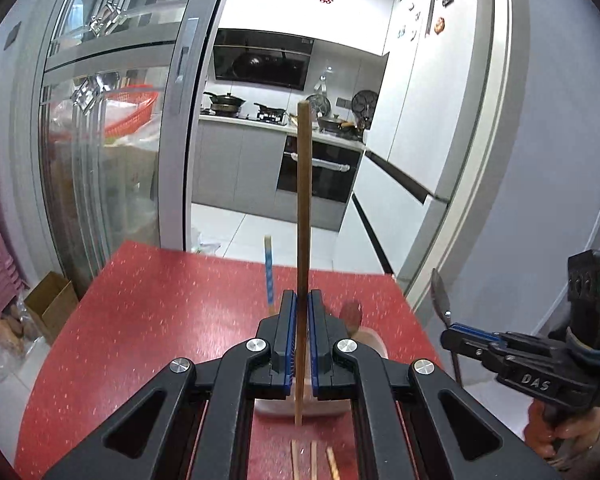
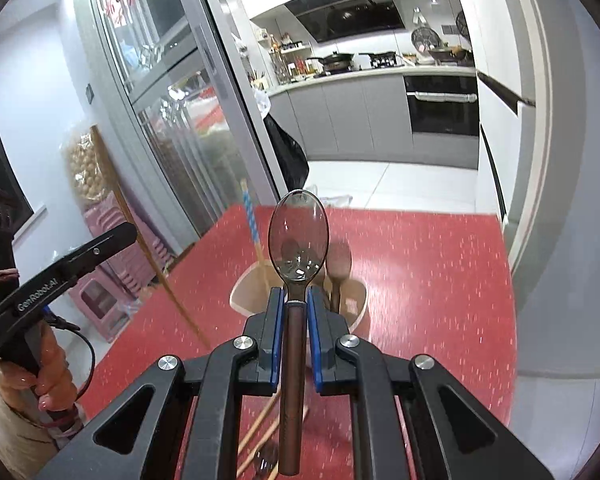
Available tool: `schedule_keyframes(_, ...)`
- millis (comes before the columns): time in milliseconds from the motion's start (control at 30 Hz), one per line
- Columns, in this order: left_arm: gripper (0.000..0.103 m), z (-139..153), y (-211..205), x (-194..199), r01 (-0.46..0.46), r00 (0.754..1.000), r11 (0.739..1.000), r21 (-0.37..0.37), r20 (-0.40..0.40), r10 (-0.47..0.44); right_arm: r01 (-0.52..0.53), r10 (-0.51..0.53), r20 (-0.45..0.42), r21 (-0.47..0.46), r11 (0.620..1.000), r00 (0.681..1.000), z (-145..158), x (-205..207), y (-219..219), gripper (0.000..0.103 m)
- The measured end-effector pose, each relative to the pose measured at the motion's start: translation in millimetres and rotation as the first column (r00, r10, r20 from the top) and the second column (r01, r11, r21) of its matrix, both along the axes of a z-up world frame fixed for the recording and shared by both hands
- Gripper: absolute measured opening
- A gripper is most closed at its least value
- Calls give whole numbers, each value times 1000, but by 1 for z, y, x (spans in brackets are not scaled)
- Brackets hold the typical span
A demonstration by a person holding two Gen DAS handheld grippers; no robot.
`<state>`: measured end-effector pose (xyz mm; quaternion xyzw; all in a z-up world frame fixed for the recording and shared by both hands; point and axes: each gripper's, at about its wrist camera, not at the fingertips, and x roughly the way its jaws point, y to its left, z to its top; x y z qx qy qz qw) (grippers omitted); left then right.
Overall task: Organize utensils
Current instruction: 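Lift the chopstick and spoon and carry both above the beige holder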
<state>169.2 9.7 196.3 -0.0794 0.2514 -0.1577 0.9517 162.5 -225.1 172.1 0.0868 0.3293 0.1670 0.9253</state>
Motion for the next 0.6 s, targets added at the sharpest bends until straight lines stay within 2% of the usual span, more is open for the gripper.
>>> schedule_keyframes(267,31,8,-12,36,-5,1000,1000,11,17,5,-4,4,13,5,1000,1000,-4,42,9,12)
schedule_keyframes(433,31,-7,-17,48,-15,1000,999,37,-18,16,-14,14,3,7,1000,1000,-17,60,12,12)
schedule_keyframes(600,32,-41,1,51,-83,991,993,88,-98,91,-9,9,2,0,1000,1000,-27,69,13,12)
